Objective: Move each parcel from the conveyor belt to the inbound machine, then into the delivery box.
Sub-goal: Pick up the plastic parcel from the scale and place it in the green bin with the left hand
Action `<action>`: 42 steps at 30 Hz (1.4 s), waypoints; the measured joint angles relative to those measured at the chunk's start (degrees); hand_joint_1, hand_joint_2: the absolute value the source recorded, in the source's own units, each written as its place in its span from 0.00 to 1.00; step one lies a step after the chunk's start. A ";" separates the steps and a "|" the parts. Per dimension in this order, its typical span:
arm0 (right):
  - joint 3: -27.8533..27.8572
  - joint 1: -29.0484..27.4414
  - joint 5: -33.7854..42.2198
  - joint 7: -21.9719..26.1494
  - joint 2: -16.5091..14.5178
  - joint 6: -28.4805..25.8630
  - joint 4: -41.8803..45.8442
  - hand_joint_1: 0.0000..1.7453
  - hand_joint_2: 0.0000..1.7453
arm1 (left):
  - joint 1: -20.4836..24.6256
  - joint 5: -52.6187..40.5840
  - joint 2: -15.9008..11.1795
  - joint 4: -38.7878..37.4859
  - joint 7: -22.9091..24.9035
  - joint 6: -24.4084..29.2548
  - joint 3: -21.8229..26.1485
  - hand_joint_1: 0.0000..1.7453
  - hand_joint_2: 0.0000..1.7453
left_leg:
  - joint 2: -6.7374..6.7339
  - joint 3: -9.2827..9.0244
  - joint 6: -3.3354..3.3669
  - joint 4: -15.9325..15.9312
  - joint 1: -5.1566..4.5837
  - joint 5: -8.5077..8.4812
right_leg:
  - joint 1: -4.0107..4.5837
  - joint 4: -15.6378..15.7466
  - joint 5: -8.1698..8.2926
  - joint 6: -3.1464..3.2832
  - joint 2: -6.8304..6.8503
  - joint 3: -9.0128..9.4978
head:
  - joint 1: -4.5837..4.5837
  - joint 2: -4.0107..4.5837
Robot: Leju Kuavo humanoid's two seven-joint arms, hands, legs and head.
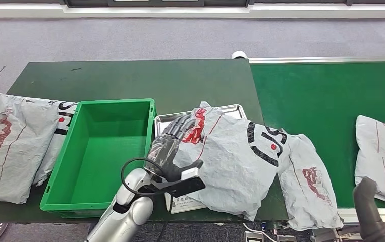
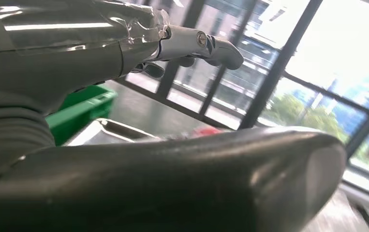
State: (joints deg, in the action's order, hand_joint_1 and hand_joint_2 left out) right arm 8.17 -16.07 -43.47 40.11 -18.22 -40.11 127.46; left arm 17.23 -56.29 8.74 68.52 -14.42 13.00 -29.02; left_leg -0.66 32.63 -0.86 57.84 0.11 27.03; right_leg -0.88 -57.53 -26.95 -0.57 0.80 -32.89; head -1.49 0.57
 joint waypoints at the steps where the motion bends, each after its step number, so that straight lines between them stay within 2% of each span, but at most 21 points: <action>1: -0.04 0.08 -0.04 0.00 -0.04 0.00 0.01 0.00 1.00 | 0.73 -1.18 0.01 -0.94 0.16 -0.53 -1.33 0.00 1.00 | 0.00 0.01 0.00 0.00 0.00 0.00 | 0.00 0.00 0.00 0.00 0.00 0.00 | 0.00 0.00; 9: -1.26 0.38 0.32 0.00 -0.18 0.04 -0.01 0.00 1.00 | 3.97 -4.28 0.75 -6.66 -0.19 -5.72 -9.03 0.00 1.00 | 0.00 0.03 0.01 0.00 0.01 0.02 | 0.02 0.00 -0.02 -0.01 -0.01 -0.03 | 0.00 0.00; 15: -2.39 1.46 0.69 0.00 -0.18 0.05 -0.79 0.00 1.00 | 5.29 -3.89 1.37 -11.40 -2.99 -10.00 -12.01 0.00 1.00 | 0.00 0.03 0.01 0.00 0.01 0.02 | 0.01 0.00 -0.02 -0.01 -0.01 -0.02 | 0.00 0.00; 22: -2.75 1.95 0.35 -0.02 -0.18 0.07 -1.80 0.00 1.00 | 6.82 -3.46 1.92 -15.33 -4.27 -11.13 -13.38 0.00 1.00 | 0.00 0.03 0.01 0.00 0.01 0.02 | 0.01 0.00 -0.01 -0.01 0.01 -0.01 | 0.00 0.00; 23: -2.78 1.97 0.19 -0.03 -0.18 0.07 -1.90 0.00 1.00 | 7.15 -3.31 2.04 -16.12 -4.74 -11.11 -13.55 0.03 1.00 | 0.00 0.03 0.01 0.00 0.01 0.02 | 0.01 0.00 -0.01 -0.01 0.01 -0.01 | 0.00 0.00; 24: -2.80 1.98 0.05 -0.04 -0.18 0.07 -1.95 0.00 1.00 | 7.47 -3.14 2.17 -16.94 -5.23 -10.97 -13.69 0.12 1.00 | 0.00 0.03 0.01 0.00 0.01 0.02 | 0.01 0.00 -0.01 -0.01 0.01 -0.01 | 0.00 0.00; 27: -2.82 1.98 -0.20 -0.07 -0.18 0.07 -1.98 0.00 1.00 | 8.15 -2.89 2.49 -18.88 -6.01 -10.20 -13.82 0.83 1.00 | 0.00 0.03 0.01 0.00 0.01 0.02 | 0.01 0.00 -0.02 -0.01 0.00 -0.01 | 0.00 0.00; 28: -2.82 1.98 -0.21 -0.07 -0.18 0.06 -1.98 0.00 1.00 | 8.30 -2.89 2.60 -19.37 -5.96 -9.43 -13.82 0.99 1.00 | 0.00 0.03 0.01 0.00 0.01 0.02 | 0.01 0.00 -0.02 -0.01 0.01 -0.01 | 0.00 0.00; 30: -2.82 1.97 -0.21 -0.07 -0.18 0.06 -1.98 0.00 1.00 | 8.76 -2.92 2.99 -20.71 -5.36 -5.90 -13.82 1.00 1.00 | 0.00 0.03 0.01 0.00 0.01 0.02 | 0.01 0.00 -0.02 -0.01 0.01 -0.01 | 0.00 0.00; 36: -2.82 1.96 0.40 -0.03 -0.18 0.06 -1.98 0.00 1.00 | 10.09 -5.41 3.77 -23.66 -0.83 10.47 -13.49 1.00 1.00 | 0.01 0.02 0.01 0.00 0.01 0.01 | 0.01 0.00 -0.01 -0.01 0.01 0.01 | 0.00 0.00; 42: -2.82 1.98 0.79 0.00 -0.18 0.07 -1.98 0.00 1.00 | 9.91 -7.12 3.89 -22.82 1.51 20.21 -11.90 1.00 1.00 | 0.02 0.04 0.01 0.00 0.01 0.01 | 0.01 -0.01 -0.01 -0.01 0.03 0.01 | 0.00 0.00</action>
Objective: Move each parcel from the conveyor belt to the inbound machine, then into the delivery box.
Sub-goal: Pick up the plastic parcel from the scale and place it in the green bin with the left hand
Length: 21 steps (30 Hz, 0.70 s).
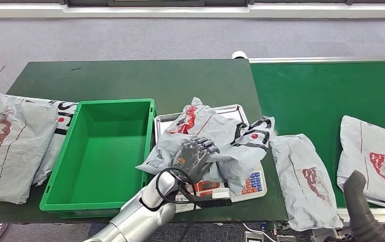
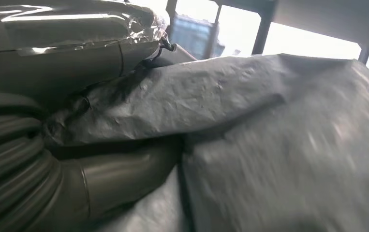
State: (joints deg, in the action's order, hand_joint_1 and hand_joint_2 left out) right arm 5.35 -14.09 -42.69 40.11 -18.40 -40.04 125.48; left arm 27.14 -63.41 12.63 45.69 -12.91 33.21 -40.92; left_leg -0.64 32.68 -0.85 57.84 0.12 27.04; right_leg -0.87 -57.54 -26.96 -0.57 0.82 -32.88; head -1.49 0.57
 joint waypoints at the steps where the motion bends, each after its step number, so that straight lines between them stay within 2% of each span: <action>1: 0.00 0.00 0.00 0.00 0.00 0.00 0.00 0.00 1.00 | -0.04 -0.23 0.00 0.34 0.25 1.14 0.37 1.00 1.00 | 0.01 0.00 0.00 0.00 0.00 0.00 | 0.00 0.00 0.00 0.00 0.01 0.00 | 0.00 0.00; 9: 0.00 0.01 0.00 0.00 0.00 -0.01 0.00 0.00 1.00 | -0.20 -0.57 -0.01 1.40 0.51 2.09 1.55 1.00 1.00 | 0.02 0.03 0.00 0.00 0.00 0.00 | 0.00 0.00 0.00 0.00 0.03 0.00 | 0.00 0.00; 13: -0.01 0.03 -0.18 0.00 -0.05 -0.01 0.01 0.00 1.00 | -0.89 -1.15 -0.03 3.12 0.89 4.93 2.50 1.00 1.00 | 0.02 0.03 0.00 0.00 0.00 0.00 | 0.00 0.00 0.00 0.00 0.03 0.00 | 0.00 0.00; 17: 0.00 0.03 -0.33 0.00 -0.08 -0.01 0.05 0.00 1.00 | -2.41 -1.48 -0.45 8.80 0.47 6.57 4.35 1.00 1.00 | 0.02 0.04 0.00 0.00 0.00 0.00 | 0.00 0.00 0.00 0.00 0.03 -0.01 | 0.00 0.00; 21: 0.00 0.02 -0.14 0.00 -0.09 -0.01 0.12 0.00 1.00 | -4.56 -4.60 -1.23 17.81 0.64 6.79 7.28 1.00 1.00 | 0.02 0.06 0.00 0.00 0.01 0.00 | 0.01 0.00 0.00 0.00 0.02 -0.03 | 0.00 0.00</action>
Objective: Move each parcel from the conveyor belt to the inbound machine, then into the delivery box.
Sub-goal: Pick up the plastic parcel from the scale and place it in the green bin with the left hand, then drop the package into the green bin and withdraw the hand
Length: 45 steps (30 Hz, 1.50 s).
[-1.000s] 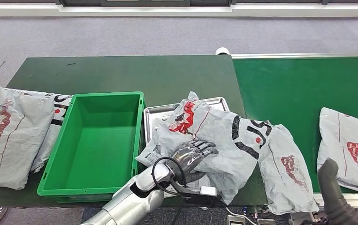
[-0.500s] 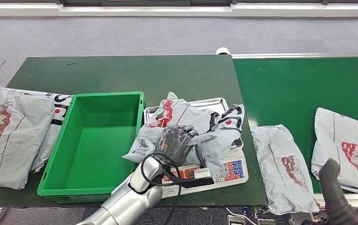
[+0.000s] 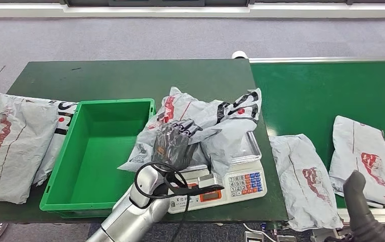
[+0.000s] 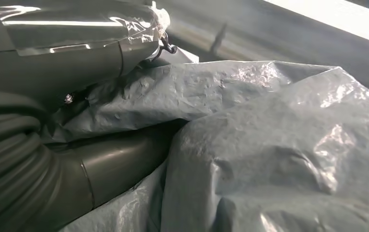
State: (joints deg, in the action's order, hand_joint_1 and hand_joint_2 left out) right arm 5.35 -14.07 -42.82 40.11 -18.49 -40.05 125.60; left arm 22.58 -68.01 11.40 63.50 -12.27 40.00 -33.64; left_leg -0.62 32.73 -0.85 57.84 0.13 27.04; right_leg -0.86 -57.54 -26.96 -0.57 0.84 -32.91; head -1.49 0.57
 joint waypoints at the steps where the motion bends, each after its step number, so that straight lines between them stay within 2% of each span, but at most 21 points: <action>1: 0.00 0.00 -0.05 0.00 0.00 0.00 0.01 0.00 1.00 | -0.57 -1.25 -0.14 2.70 -0.45 0.03 1.36 1.00 1.00 | 0.00 0.01 0.00 0.00 0.00 0.00 | 0.00 0.00 0.00 0.00 -0.01 0.00 | 0.00 0.00; 3: 0.00 0.00 -0.19 0.00 0.00 0.00 0.01 0.00 1.00 | -1.94 -4.03 0.14 9.06 -3.85 0.08 5.84 1.00 1.00 | -0.02 0.02 0.00 0.00 0.01 0.00 | 0.01 -0.01 0.00 0.00 -0.05 -0.02 | 0.00 0.00; 6: 0.00 -0.01 -0.24 0.00 0.00 -0.01 0.00 0.00 1.00 | -3.15 -4.80 2.46 18.77 -15.32 0.12 17.12 1.00 1.00 | -0.05 0.01 -0.01 0.00 0.02 -0.01 | 0.02 -0.01 0.00 0.00 -0.07 -0.03 | 0.00 0.00; 9: 0.00 -0.05 -0.24 0.00 -0.01 -0.01 0.00 0.00 1.00 | -3.53 0.51 4.67 26.49 -25.07 0.14 28.61 1.00 1.00 | -0.10 -0.05 -0.02 -0.01 0.03 -0.01 | 0.03 -0.01 0.00 0.00 -0.12 -0.02 | 0.00 0.00; 11: 0.00 -0.08 -0.28 0.00 -0.02 -0.01 0.01 0.00 1.00 | -4.00 2.85 5.44 30.88 -27.01 0.15 34.78 1.00 1.00 | -0.11 -0.06 -0.03 -0.01 0.03 -0.02 | 0.04 -0.01 0.00 0.01 -0.13 -0.02 | 0.00 0.00; 14: -0.03 -0.20 -0.57 0.02 -0.03 -0.01 0.01 0.00 1.00 | -4.56 3.45 5.69 35.20 -27.11 0.15 41.47 1.00 1.00 | -0.09 -0.07 -0.04 -0.01 0.04 -0.03 | 0.05 -0.01 -0.02 0.03 -0.08 -0.01 | 0.00 0.00; 19: -0.17 -0.91 -0.96 0.02 -0.19 -0.01 -0.01 0.00 1.00 | -4.80 -0.80 5.87 36.60 -24.96 0.12 48.73 1.00 1.00 | -0.09 -0.06 -0.04 -0.01 0.04 -0.03 | 0.03 -0.01 -0.02 0.03 -0.09 0.00 | 0.00 0.00; 22: -0.26 -1.00 -1.07 0.02 -0.28 -0.01 -0.02 0.00 1.00 | -4.81 -1.32 5.98 36.58 -24.61 0.11 50.43 1.00 1.00 | -0.08 -0.06 -0.04 -0.01 0.03 -0.02 | 0.02 0.00 -0.02 0.03 -0.08 0.00 | 0.00 0.00; 24: -0.38 -1.18 -1.47 0.02 -0.33 -0.01 -0.11 0.00 1.00 | -4.77 -2.89 6.06 35.82 -22.42 0.11 51.19 1.00 1.00 | -0.07 -0.07 -0.03 -0.01 0.02 -0.02 | 0.01 0.01 -0.02 0.03 -0.07 0.01 | 0.00 0.00; 27: -0.79 -1.90 -2.81 -0.43 -0.43 0.00 -1.17 0.00 1.00 | -4.76 -6.50 5.90 30.61 -13.51 0.02 51.56 1.00 1.00 | -0.02 -0.09 -0.02 -0.01 0.01 -0.01 | 0.01 0.02 -0.02 0.03 -0.01 0.04 | 0.00 0.00; 30: -1.92 -2.13 -6.42 -5.14 0.08 0.01 -3.77 0.00 1.00 | -4.82 -6.33 4.65 20.40 -2.22 -0.47 50.89 1.00 1.00 | -0.07 -0.16 -0.03 -0.01 0.02 -0.01 | 0.02 0.01 -0.02 0.04 -0.06 0.07 | 0.00 0.00; 32: -3.13 -2.17 -8.57 -8.43 1.01 0.04 -5.62 0.00 1.00 | -5.28 -4.26 3.20 13.15 2.85 -0.97 49.75 1.00 1.00 | -0.12 -0.17 -0.04 -0.01 0.02 -0.02 | 0.05 0.01 0.00 0.07 -0.11 0.05 | 0.01 0.00; 35: -4.36 -2.17 -9.54 -9.95 2.04 0.05 -7.43 0.00 1.00 | -5.55 -2.18 1.53 5.68 4.56 -0.95 48.05 1.00 1.00 | -0.06 -0.15 -0.06 -0.02 0.03 -0.04 | 0.04 0.00 0.00 0.09 -0.05 0.08 | 0.01 0.00; 38: -5.09 -2.12 -9.79 -10.38 2.68 0.03 -8.49 0.00 1.00 | -4.47 -1.61 0.28 1.81 5.25 -1.36 46.56 1.00 1.00 | 0.03 -0.30 -0.07 -0.05 0.01 0.02 | -0.01 0.00 -0.07 0.07 0.03 0.28 | 0.01 0.00; 42: -6.35 -1.91 -10.21 -12.37 3.92 0.03 -9.64 0.00 1.00 | -3.63 0.28 -0.91 -1.76 7.89 -6.19 44.62 1.00 1.00 | -0.02 -0.41 -0.06 -0.08 0.00 0.15 | -0.03 0.01 -0.19 0.08 -0.01 0.50 | 0.00 0.00; 45: -7.43 -1.64 -11.20 -14.33 4.87 0.03 -10.50 0.00 1.00 | -3.19 2.35 -1.41 -4.75 8.18 -8.00 43.53 1.00 1.00 | -0.05 -0.51 -0.05 -0.12 -0.03 0.35 | -0.08 0.01 -0.38 0.10 -0.01 0.85 | 0.00 0.00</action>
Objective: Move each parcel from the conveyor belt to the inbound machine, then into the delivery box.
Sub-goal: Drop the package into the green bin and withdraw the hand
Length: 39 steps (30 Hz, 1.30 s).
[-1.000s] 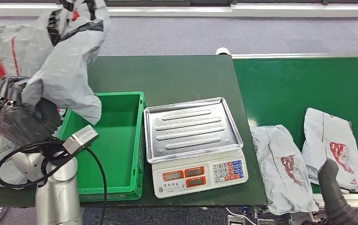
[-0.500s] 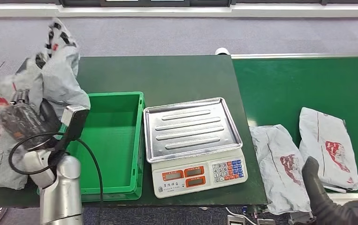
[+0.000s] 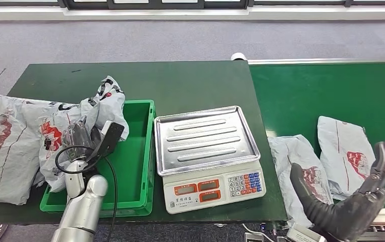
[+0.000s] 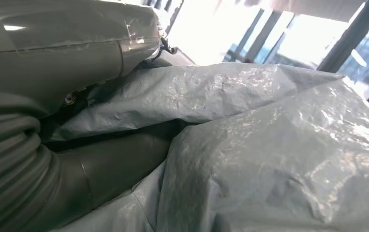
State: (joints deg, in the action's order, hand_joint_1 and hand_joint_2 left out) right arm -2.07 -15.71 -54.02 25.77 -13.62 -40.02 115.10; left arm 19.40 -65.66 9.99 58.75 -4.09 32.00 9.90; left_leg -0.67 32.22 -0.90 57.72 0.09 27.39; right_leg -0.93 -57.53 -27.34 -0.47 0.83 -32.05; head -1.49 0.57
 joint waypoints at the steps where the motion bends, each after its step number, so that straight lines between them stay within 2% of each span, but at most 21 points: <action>1: -0.30 0.05 -0.45 -0.79 0.28 0.00 -0.27 0.00 1.00 | 0.14 0.55 -0.11 -0.85 -0.05 -0.39 -0.30 0.75 1.00 | -0.01 -0.12 0.00 -0.01 -0.02 0.08 | -0.02 0.00 -0.08 0.00 -0.01 0.16 | 0.00 0.00; 2: -0.59 0.07 -1.01 -1.63 0.56 0.00 -0.55 0.00 1.00 | 0.26 0.96 -0.19 -1.58 -0.09 -0.77 -0.59 0.50 1.00 | -0.01 -0.28 -0.01 -0.03 -0.03 0.15 | -0.04 0.00 -0.15 -0.01 -0.02 0.31 | 0.00 0.00; 4: -1.08 0.18 -2.52 -3.71 1.05 0.02 -1.08 0.00 1.00 | 0.34 1.69 -0.27 -2.53 -0.13 -1.22 -1.32 0.00 0.50 | -0.02 -0.51 0.00 -0.05 -0.06 0.25 | -0.08 0.00 -0.25 -0.03 -0.03 0.53 | 0.00 0.00; 6: -1.46 0.62 -5.21 -7.11 1.66 0.63 -1.69 0.00 0.50 | 0.16 3.07 -0.24 -2.70 -0.22 -1.08 -2.26 0.00 0.00 | -0.02 -0.63 -0.01 -0.07 -0.08 0.32 | -0.10 0.00 -0.33 -0.03 -0.04 0.65 | 0.00 0.00; 7: -1.63 0.95 -6.95 -9.00 2.03 1.29 -2.07 0.00 0.25 | -0.16 4.16 -0.15 -2.27 -0.41 -0.78 -2.70 0.00 0.00 | -0.02 -0.67 -0.01 -0.07 -0.09 0.35 | -0.11 -0.01 -0.36 -0.02 -0.04 0.68 | 0.00 0.00; 8: -1.78 1.33 -8.86 -10.87 2.42 2.27 -2.47 0.00 0.25 | -0.69 5.75 0.00 -1.38 -0.86 -0.46 -3.10 0.00 0.00 | -0.02 -0.69 0.00 -0.07 -0.09 0.37 | -0.11 -0.01 -0.39 -0.01 -0.05 0.69 | 0.00 0.00; 11: -1.65 3.00 -14.49 -16.24 3.90 6.47 -4.48 0.00 1.00 | -3.83 17.00 0.61 4.41 -4.72 -1.69 -4.17 0.00 0.00 | -0.08 -0.80 0.04 -0.08 -0.10 0.50 | -0.11 0.00 -0.48 -0.02 -0.11 0.72 | 0.00 0.00; 15: 1.69 7.14 -21.36 -24.09 8.14 16.97 -11.98 0.00 1.00 | -10.48 42.17 1.33 15.52 -10.31 -9.45 -5.76 0.00 0.00 | -0.07 -1.12 0.06 -0.07 -0.10 0.57 | -0.11 0.03 -0.56 -0.08 -0.12 0.77 | 0.00 0.00; 17: 4.07 10.10 -21.87 -26.11 11.83 20.63 -18.87 0.00 1.00 | -13.81 49.76 1.20 20.02 -11.69 -11.52 -6.69 0.00 0.00 | -0.02 -1.19 0.11 -0.05 -0.10 0.55 | -0.11 0.06 -0.54 -0.11 -0.07 0.74 | 0.00 0.00; 19: 6.08 13.61 -21.78 -27.34 15.85 22.58 -27.36 0.00 1.00 | -16.96 53.44 0.72 23.12 -12.47 -12.59 -7.66 0.00 0.00 | 0.00 -1.03 0.17 0.04 -0.10 0.50 | -0.09 0.07 -0.47 -0.17 -0.05 0.62 | 0.01 0.00; 23: 8.15 20.60 -23.10 -30.35 21.92 26.44 -44.19 0.00 1.00 | -19.48 55.26 -0.25 26.85 -13.05 -13.81 -9.84 0.00 0.00 | 0.11 -0.75 0.34 0.14 -0.10 0.38 | -0.08 0.08 -0.35 -0.30 0.14 0.45 | 0.01 0.00; 27: 8.94 24.41 -23.54 -32.09 25.06 28.36 -55.84 0.00 1.00 | -20.17 55.53 -0.66 28.22 -13.11 -14.09 -10.95 0.00 0.00 | 0.13 -0.71 0.34 0.15 -0.10 0.37 | -0.08 0.07 -0.34 -0.31 0.15 0.42 | 0.00 0.00; 32: 9.28 26.21 -24.11 -33.62 26.89 30.38 -62.84 0.00 1.00 | -20.36 55.67 -0.76 28.94 -14.45 -14.21 -11.05 0.00 0.00 | 0.11 -0.65 0.34 0.15 -0.10 0.37 | -0.08 0.07 -0.35 -0.31 0.12 0.33 | 0.00 0.00; 39: 9.28 28.13 -23.71 -33.66 27.50 30.95 -66.31 0.00 1.00 | -20.75 55.74 -0.79 29.48 -15.58 -14.29 -11.05 0.00 0.00 | 0.13 -0.62 0.34 0.15 -0.10 0.37 | -0.09 0.08 -0.35 -0.32 0.14 0.35 | 0.00 0.00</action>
State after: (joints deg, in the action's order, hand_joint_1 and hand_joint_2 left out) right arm 7.21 12.42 -77.73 -7.88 13.88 -9.07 48.79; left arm -1.35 -9.92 9.20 88.23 -19.67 17.71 -1.16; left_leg -0.55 31.61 -0.56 57.87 -0.01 27.76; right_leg -1.02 -57.45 -27.70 -0.80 0.97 -31.70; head -1.49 0.57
